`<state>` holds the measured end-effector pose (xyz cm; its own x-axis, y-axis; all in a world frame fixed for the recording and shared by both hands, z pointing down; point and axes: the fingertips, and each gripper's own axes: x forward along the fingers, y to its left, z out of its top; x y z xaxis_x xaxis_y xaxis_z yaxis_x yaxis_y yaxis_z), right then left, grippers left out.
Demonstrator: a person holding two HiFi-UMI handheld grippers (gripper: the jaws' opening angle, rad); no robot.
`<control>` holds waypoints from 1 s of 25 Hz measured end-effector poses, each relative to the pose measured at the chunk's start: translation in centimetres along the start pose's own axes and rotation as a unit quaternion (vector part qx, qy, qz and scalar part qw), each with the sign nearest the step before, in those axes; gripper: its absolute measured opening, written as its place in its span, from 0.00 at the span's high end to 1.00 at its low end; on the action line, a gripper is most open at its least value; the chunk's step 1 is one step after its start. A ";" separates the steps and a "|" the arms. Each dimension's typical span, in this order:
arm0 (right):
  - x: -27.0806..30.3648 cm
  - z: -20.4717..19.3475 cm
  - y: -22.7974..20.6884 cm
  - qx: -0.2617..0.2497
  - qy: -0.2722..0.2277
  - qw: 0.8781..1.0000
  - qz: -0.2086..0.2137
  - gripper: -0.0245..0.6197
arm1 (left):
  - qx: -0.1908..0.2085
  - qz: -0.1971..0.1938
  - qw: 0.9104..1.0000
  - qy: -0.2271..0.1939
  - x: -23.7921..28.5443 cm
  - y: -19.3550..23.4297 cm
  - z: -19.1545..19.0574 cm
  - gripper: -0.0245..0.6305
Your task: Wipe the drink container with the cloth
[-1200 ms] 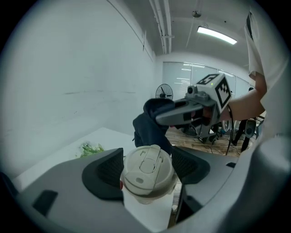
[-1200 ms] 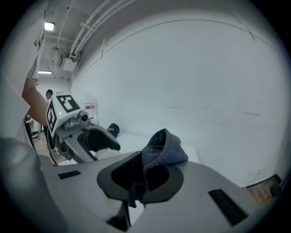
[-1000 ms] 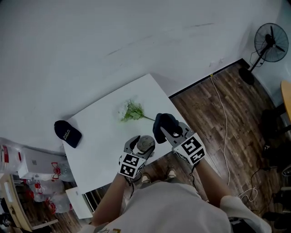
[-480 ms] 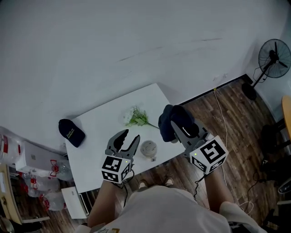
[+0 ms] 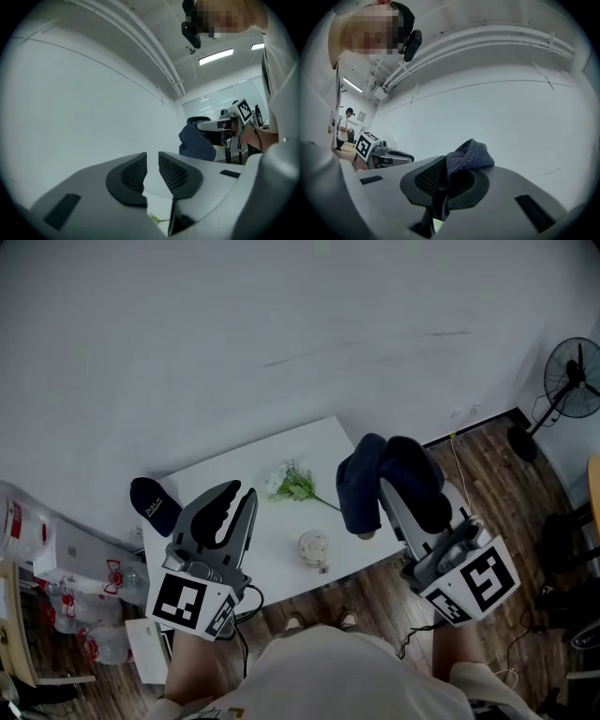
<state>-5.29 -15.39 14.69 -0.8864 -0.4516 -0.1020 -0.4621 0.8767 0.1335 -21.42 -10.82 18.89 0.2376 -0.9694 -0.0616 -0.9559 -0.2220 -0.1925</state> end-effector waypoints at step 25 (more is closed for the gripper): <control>-2.1 -6.0 3.2 0.008 0.081 0.997 -0.011 0.90 | -0.004 -0.017 0.999 0.039 -3.4 -1.2 -5.7 0.93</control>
<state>-5.09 -12.59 21.26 -0.8697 -0.4904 0.0563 -0.4820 0.8683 0.1168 -22.03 -7.87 24.97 0.2557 -0.9665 0.0219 -0.9489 -0.2553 -0.1856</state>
